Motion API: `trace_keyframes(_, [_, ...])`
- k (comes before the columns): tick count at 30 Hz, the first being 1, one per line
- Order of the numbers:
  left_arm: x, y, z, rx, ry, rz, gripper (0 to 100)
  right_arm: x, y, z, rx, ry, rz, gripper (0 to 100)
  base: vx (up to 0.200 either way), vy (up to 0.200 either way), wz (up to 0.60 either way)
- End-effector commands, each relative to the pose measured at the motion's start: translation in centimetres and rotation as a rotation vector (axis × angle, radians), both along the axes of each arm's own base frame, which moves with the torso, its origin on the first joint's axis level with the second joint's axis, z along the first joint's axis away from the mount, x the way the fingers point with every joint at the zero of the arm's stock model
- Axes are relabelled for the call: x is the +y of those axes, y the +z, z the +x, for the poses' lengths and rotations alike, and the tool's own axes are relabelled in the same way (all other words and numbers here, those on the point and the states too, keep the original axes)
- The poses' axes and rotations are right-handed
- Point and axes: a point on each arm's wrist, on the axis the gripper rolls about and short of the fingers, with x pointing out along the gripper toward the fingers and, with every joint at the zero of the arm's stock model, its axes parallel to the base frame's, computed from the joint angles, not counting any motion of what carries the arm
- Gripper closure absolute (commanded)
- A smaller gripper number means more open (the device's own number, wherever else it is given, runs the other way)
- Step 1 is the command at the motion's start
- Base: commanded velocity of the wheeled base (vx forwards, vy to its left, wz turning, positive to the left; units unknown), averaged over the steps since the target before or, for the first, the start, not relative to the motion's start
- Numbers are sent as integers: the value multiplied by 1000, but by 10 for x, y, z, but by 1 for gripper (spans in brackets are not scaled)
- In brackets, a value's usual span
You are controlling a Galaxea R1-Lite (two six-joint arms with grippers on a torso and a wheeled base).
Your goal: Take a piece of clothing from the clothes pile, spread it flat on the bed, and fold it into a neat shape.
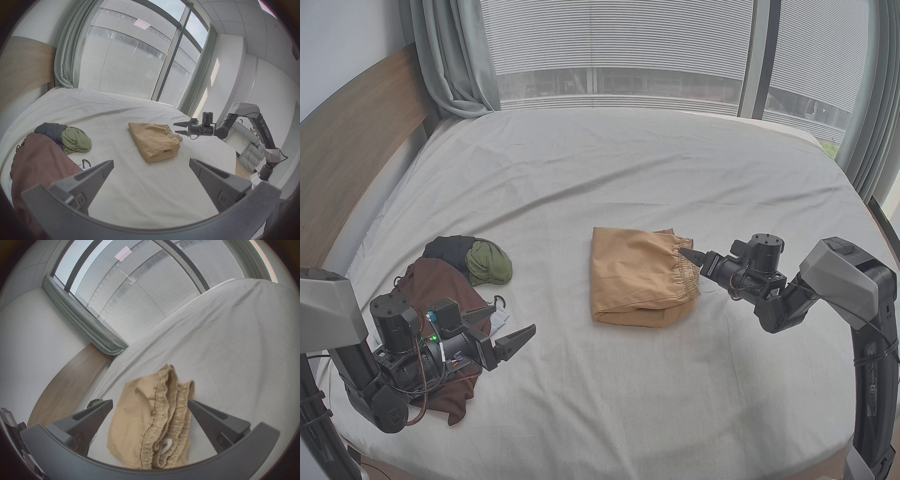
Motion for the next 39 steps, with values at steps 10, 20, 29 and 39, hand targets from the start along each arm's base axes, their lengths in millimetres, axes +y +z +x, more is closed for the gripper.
trace_keyframes(10, [0,0,1,-1,2,-2,0,49,33,-18,-62,110,16,0,0,0,0])
trace_keyframes(20, [3,0,2,-1,11,-2,0,57,-42,-17,61,88,-84,0,0,0,0])
trace_keyframes(29, [3,2,2,-6,9,-10,0,51,-35,-21,40,69,-72,0,0,0,0])
trace_keyframes(39, [-13,60,-29,-52,-69,-260,0,39,121,-111,-152,104,28,0,0,0,0])
